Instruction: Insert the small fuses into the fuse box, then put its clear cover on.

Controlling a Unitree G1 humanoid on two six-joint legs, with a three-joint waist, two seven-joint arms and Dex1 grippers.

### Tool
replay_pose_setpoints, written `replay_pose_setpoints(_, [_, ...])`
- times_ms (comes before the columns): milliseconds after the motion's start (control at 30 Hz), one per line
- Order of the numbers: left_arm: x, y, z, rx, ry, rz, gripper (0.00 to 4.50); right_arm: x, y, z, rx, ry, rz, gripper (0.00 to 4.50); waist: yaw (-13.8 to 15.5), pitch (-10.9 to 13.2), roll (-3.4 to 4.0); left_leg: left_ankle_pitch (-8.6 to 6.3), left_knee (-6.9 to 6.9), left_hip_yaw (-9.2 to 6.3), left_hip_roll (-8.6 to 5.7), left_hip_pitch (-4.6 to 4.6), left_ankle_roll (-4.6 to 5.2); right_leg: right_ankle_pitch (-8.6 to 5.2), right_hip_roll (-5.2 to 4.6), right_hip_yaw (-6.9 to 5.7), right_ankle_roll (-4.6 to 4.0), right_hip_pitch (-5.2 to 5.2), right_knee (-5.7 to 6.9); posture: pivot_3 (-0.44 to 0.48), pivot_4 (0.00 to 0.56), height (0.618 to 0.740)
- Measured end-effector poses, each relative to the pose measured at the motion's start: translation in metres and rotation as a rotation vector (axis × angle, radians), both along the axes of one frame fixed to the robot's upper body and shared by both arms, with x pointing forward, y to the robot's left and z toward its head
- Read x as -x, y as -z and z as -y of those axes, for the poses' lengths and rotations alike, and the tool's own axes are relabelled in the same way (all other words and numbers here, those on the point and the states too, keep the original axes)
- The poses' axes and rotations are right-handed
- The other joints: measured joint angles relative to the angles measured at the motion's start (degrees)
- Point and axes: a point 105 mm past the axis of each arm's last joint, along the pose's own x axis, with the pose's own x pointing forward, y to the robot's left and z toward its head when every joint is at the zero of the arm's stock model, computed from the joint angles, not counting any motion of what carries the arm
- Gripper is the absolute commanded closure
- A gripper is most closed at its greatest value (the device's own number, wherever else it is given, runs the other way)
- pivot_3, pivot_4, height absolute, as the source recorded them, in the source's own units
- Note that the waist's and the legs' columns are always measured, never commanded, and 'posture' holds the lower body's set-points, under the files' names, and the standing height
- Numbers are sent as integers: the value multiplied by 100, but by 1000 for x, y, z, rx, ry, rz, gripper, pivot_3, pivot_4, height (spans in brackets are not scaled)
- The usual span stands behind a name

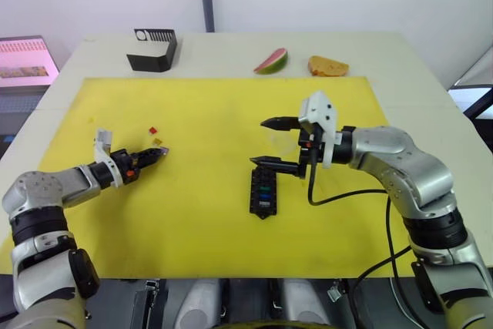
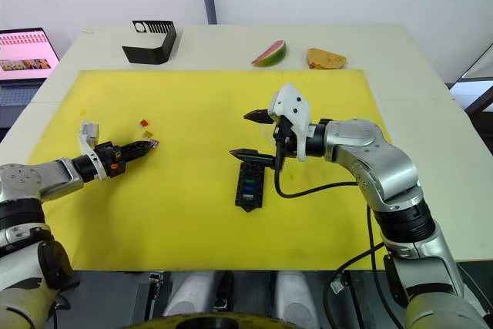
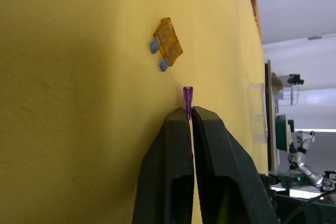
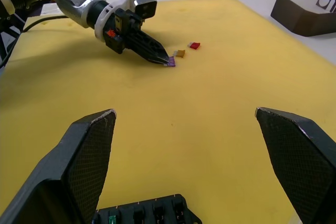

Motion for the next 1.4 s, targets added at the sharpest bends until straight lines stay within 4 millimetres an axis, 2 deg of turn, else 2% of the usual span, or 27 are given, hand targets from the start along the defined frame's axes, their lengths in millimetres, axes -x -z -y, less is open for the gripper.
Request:
replay_pose_setpoints(100, [1, -4, 2, -10, 14, 4, 4449, 1, 0, 1, -1, 5, 1, 0, 3, 1, -2, 0, 0, -1, 0, -4, 0, 0, 0, 0, 0, -1, -2, 0, 150, 740])
replay_pose_setpoints(167, [0, -16, 11, -14, 48, 49, 4449, 1, -1, 4, -15, 25, -6, 0, 11, 3, -5, 0, 4, -3, 0, -19, 0, 0, 0, 0, 0, -12, -4, 0, 150, 740])
replay_pose_setpoints(300, [-2, -56, 48, 21, 171, 198, 4449, 1, -8, 7, -168, 81, -112, 0, -6, 3, -9, 17, 14, -4, 0, -64, -29, 2, 0, 0, 3, -53, 2, 0, 150, 740])
replay_pose_setpoints(400, [7, -82, 82, 49, 296, 319, 4449, 2, -15, 5, -305, 98, -223, 0, -17, 3, -8, 23, 12, -4, 0, -80, -38, 3, 2, -1, 3, -76, 8, 0, 150, 740])
replay_pose_setpoints(500, [15, -99, 106, 76, 379, 399, 4449, 7, -18, 2, -386, 80, -322, 0, -43, 3, -8, 26, 10, -4, 2, -80, -43, 3, 7, -1, 3, -77, 8, 0, 150, 740])
replay_pose_setpoints(700, [30, -114, 130, 114, 481, 479, 4449, 14, -31, -2, -528, 37, -489, 0, -51, 3, -8, 27, 10, -4, 3, -79, -44, 2, 10, -1, 3, -76, 9, 0, 150, 740])
replay_pose_setpoints(833, [39, -120, 139, 146, 555, 499, 4449, 22, -34, -7, -550, -18, -564, 0, -45, 3, -8, 27, 11, -4, 3, -79, -43, 2, 10, -1, 3, -75, 8, 0, 150, 740])
replay_pose_setpoints(933, [43, -123, 142, 152, 586, 508, 4500, 22, -34, -6, -551, -11, -590, 761, -49, 3, -8, 28, 11, -4, 4, -79, -43, 2, 11, -1, 2, -75, 9, 0, 150, 740])
replay_pose_setpoints(967, [44, -123, 143, 146, 594, 508, 4500, 22, -34, -5, -550, -6, -595, 1216, -49, 3, -8, 28, 11, -4, 3, -79, -43, 2, 12, -1, 2, -75, 9, 0, 150, 740])
replay_pose_setpoints(1200, [53, -117, 144, 145, 636, 487, 4500, 21, -32, -7, -496, 16, -603, 1216, -46, 3, -8, 28, 11, -4, 4, -80, -42, 2, 14, -1, 2, -75, 8, 0, 150, 740])
replay_pose_setpoints(1333, [53, -121, 144, 145, 629, 503, 4500, 21, -32, -9, -497, 13, -606, 1216, -38, 3, -8, 28, 12, -4, 4, -80, -41, 2, 13, -1, 2, -74, 7, 0, 150, 740])
replay_pose_setpoints(1400, [52, -121, 144, 147, 623, 503, 4500, 21, -32, -10, -499, 10, -604, 1723, -42, 3, -8, 28, 12, -4, 4, -80, -41, 2, 14, 0, 2, -74, 7, 0, 150, 740])
